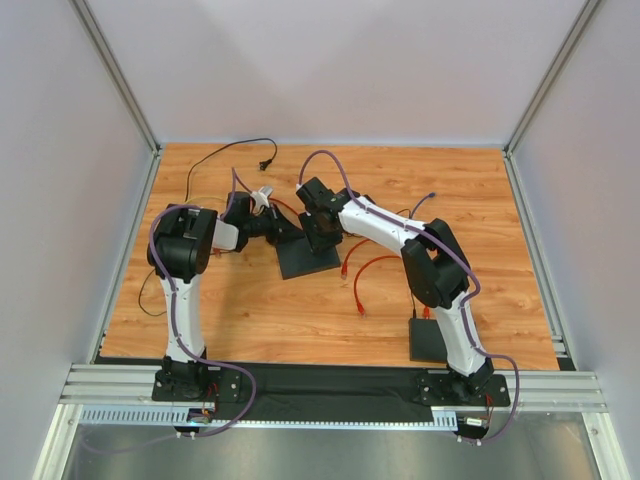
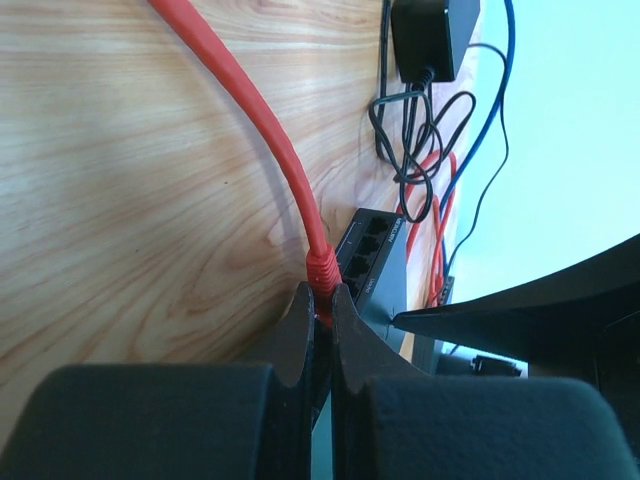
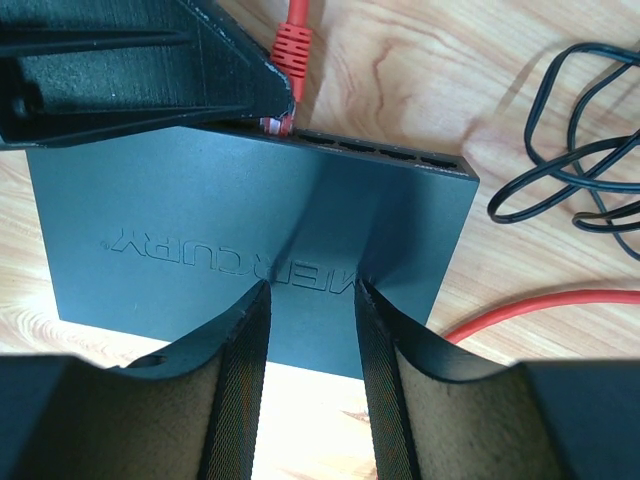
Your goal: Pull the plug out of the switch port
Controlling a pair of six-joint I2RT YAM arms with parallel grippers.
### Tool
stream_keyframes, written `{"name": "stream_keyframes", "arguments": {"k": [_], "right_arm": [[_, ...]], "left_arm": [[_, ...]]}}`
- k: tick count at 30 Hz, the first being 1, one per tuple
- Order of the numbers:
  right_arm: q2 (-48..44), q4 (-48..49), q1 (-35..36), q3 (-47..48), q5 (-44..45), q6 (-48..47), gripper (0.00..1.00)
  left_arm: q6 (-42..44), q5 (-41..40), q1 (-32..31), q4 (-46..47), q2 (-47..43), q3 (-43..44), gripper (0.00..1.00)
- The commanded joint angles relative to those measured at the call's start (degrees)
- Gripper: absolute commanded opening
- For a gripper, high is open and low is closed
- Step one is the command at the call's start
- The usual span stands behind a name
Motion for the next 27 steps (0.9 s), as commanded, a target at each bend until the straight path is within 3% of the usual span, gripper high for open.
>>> {"name": "stream_keyframes", "arguments": {"k": [1,8,13,20,27], "right_arm": [[4.63,-3.09,0.41,-2.68,-0.79,1.31,0.41],[5.07,-2.47,0.50,-2.95,-4.13,1.93,0.41],[6.29,-2.47,0.50,-2.24,-5.19,2.10,0.41],[6.38,-2.65,0.41,-2.07,-5.36,1.84,0.41],[5.51,-3.00,0.41,-2.07,-4.92,0.88,0.42]], "left_arm": [[-1.01,-10.22,0.44,8.87,-2.41,0.72,0.00],[-3.21,-13.30,0.44,12.66,-1.53,0.63,0.00],[4.60,-17.33,-0.61,0.81,-4.51,2.65,0.00],[9.60,-18.22,-0.79,-1.14,-8.90,2.83,0.00],[19.18,-22.87,-0.88,-14.74,-16.82,3.44,0.00]]}}
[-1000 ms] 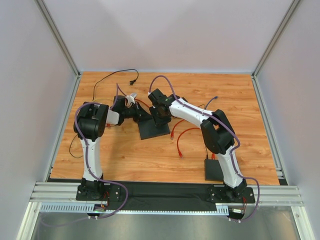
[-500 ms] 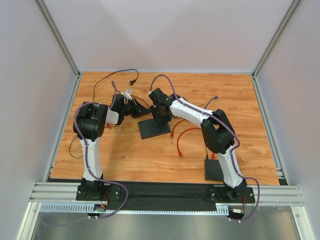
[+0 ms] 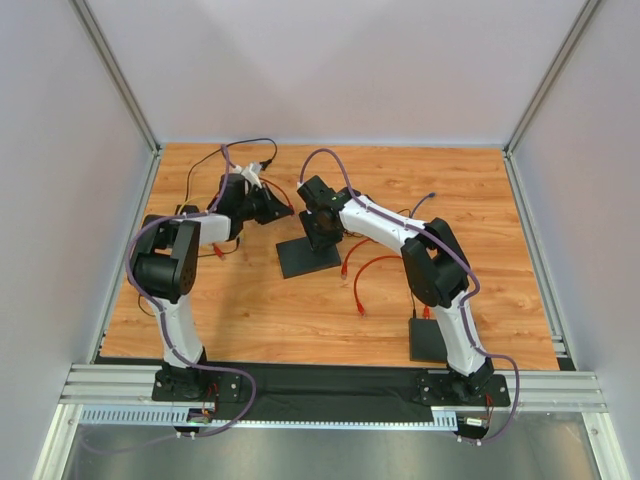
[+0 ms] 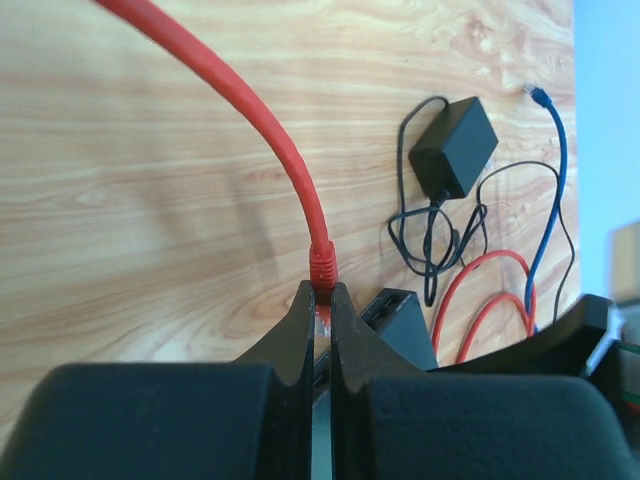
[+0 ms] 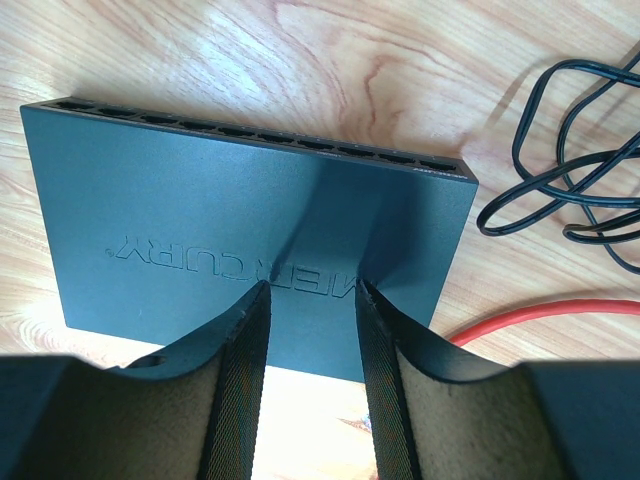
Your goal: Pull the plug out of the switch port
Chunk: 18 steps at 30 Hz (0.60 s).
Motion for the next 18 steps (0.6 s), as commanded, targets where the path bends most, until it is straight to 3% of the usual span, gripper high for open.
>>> {"name": "stream_keyframes", "arguments": {"k": [1,9,13,18], "right_arm": [[4.89,-3.65,0.91,-2.31,-4.68,0.79,0.41],[4.81,-4.18,0.91,-1.34,-4.33,0.00,0.42],[4.72,-3.57,0.91,-1.25,-4.59,-0.01,0.42],[4.72,-3.39,0.91,-1.16,-5.12,-0.53,0.42]], "left_arm": [[8.60,-3.25,-0.22,-6.85,-6.04,2.57,0.00],[15.55,-8.00,-0.05,-20.03,-10.70,6.09,0.00],[14.50,-8.52,-0.22,-19.60,-13.08,4.86,0.00],[17.03,-21.43,-3.56,-24.79,-19.05,4.42,0.00]]}}
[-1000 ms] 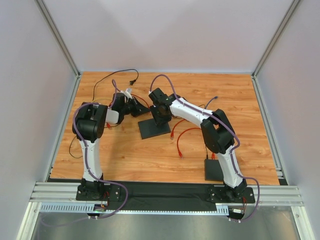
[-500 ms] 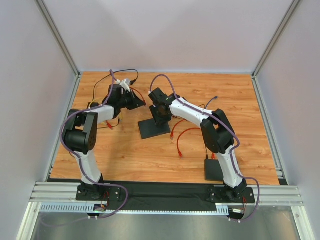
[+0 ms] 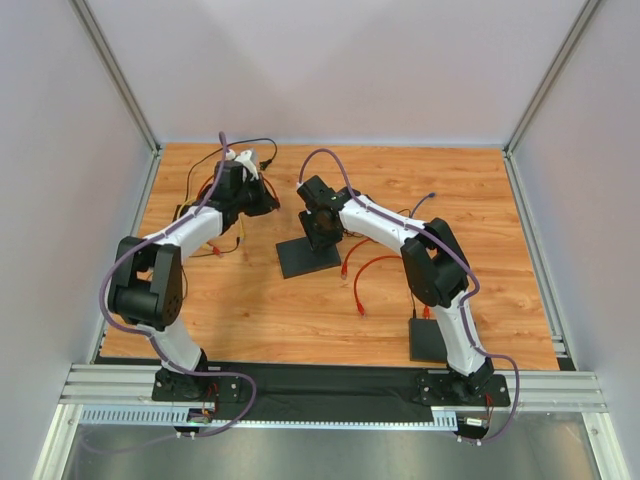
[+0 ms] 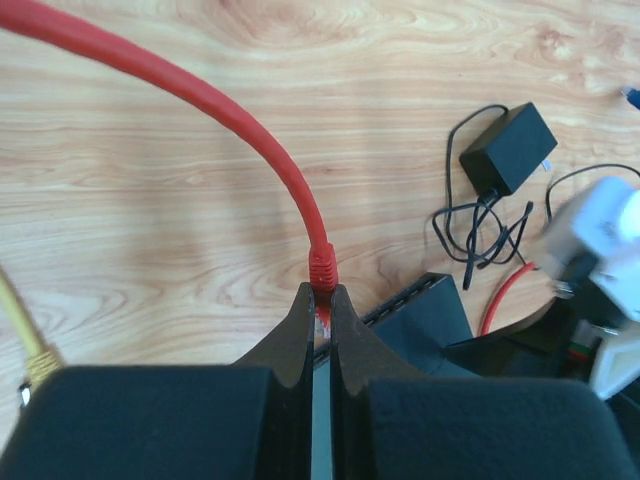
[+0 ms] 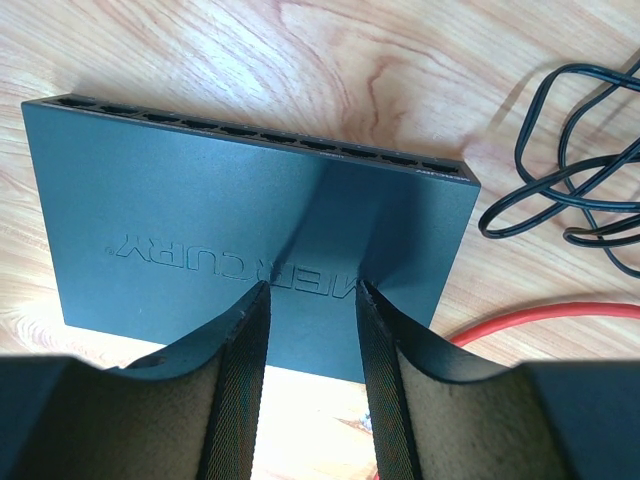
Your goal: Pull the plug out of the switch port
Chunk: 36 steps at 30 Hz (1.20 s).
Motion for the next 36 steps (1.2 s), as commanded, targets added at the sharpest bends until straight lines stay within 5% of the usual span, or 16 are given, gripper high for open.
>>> {"name": "stream_keyframes", "arguments": {"k": [1,10,22,36], "right_arm": [[4.61,-2.91,0.91,-1.56,-4.95,0.08,0.42],[3.38,-1.94,0.91,-3.58,-5.48,-0.53,0.42],[3.55,-1.68,0.91,-3.14,-6.09,-0.89,0.42],[3.03,-2.91,0.92,-3.14,-5.13,-0.98,0.42]], "left_arm": [[4.04,-9.88,-2.75,-3.76,-6.29,0.68,0.00],[7.20,-8.31,-4.43,2.91,-11.12,-1.60,0.00],[4.04,-32.30,-4.34,-20.37,-13.42,5.60,0.00],[10.19,-23.17,1.99,-21.70,-0.67,13.96,0.00]]}}
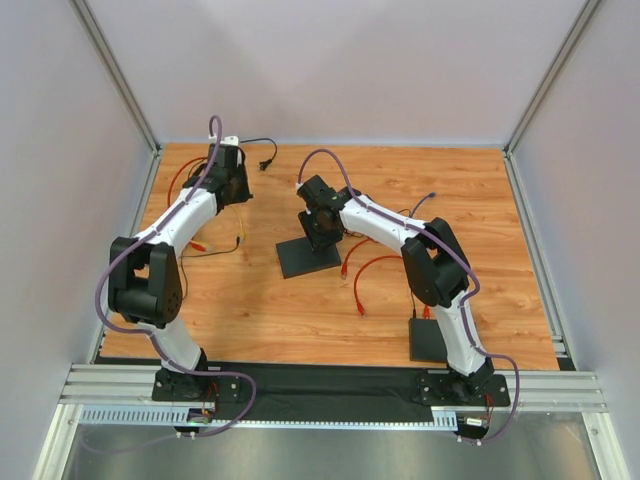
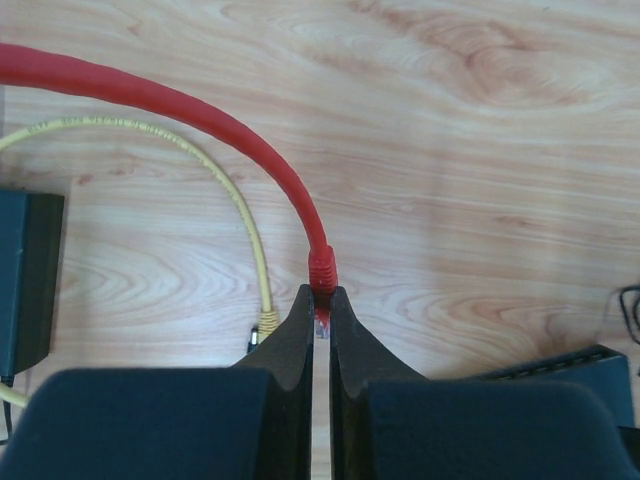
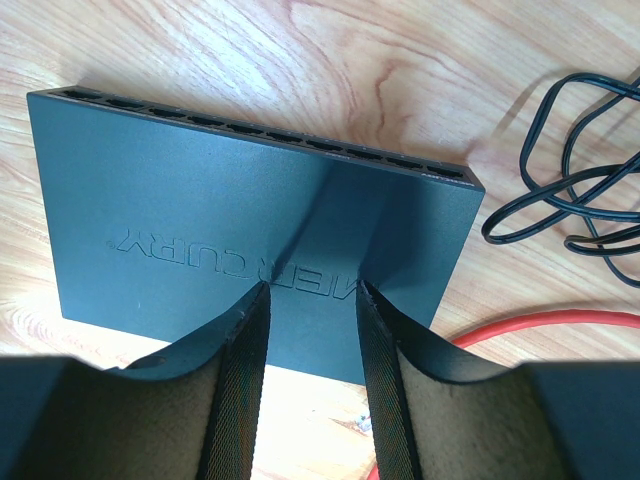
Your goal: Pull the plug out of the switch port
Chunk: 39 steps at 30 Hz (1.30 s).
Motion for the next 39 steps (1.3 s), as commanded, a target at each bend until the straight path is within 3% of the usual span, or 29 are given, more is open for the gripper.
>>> {"name": "stream_keyframes", "arguments": {"k": [1,18,29,39], "right_arm": [[3.16,-3.45,1.18,-2.86,-4.12,0.69,0.42],[4.12,-4.77,1.71,-0.83,-4.29,1.30,0.42],[4.04,-4.25,1.97,-1.63,-4.38,1.39,0.42],[2.72,-4.07,2.23,-1.18,-4.21,2.09,0.42]], "left_arm": [[2.32,2.12,1.62,-0.94,1.51,1.43,0.00],[4.52,9.15,3.90,-4.80,14.26,9.25,0.00],[3.30,6.08,4.52,-5.15,18.04,11.18,0.00],[1.98,6.17,5.22,-2.78,15.50,8.46,0.30]]}}
